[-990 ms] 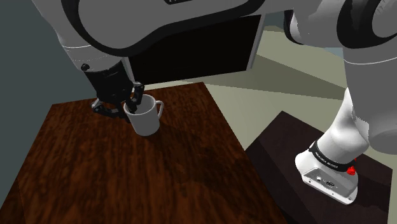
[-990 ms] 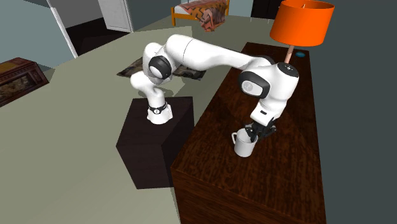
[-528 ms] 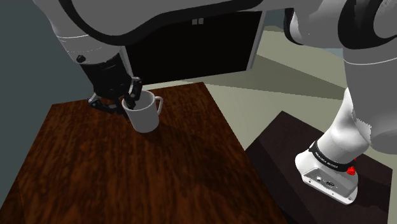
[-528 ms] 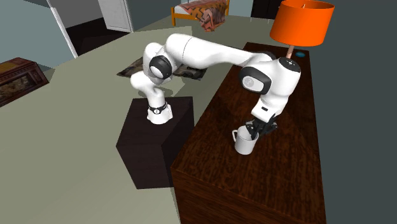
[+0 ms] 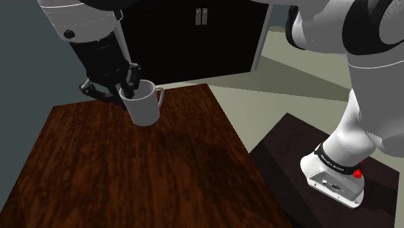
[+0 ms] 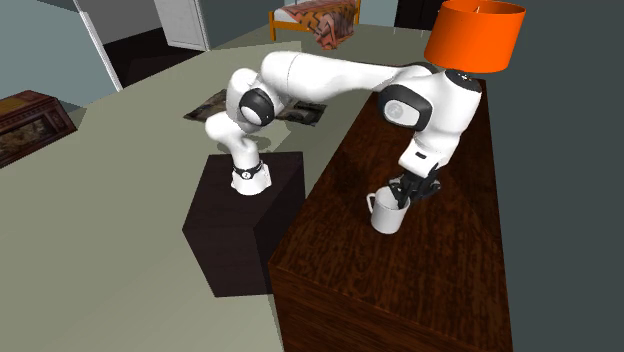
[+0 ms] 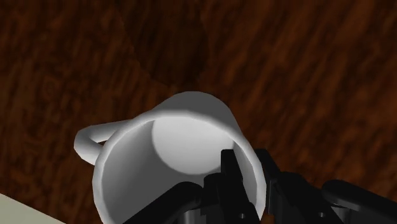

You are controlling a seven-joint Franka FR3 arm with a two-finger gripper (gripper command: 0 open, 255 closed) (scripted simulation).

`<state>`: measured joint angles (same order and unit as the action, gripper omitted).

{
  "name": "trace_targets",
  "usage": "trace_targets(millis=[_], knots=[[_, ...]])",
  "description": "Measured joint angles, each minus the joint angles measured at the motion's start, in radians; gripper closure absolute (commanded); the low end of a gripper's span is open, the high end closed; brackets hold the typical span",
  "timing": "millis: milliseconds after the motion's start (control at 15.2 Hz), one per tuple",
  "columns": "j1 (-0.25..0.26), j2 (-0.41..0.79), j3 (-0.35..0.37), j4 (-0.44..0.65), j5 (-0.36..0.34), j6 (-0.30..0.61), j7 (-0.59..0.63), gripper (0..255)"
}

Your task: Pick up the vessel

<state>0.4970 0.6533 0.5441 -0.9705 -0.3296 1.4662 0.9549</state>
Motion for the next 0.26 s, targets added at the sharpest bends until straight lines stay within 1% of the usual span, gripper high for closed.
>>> trace_targets(millis=[264], knots=[[0.031,0.029,-0.007,0.107,-0.011,-0.072,-0.010,255]])
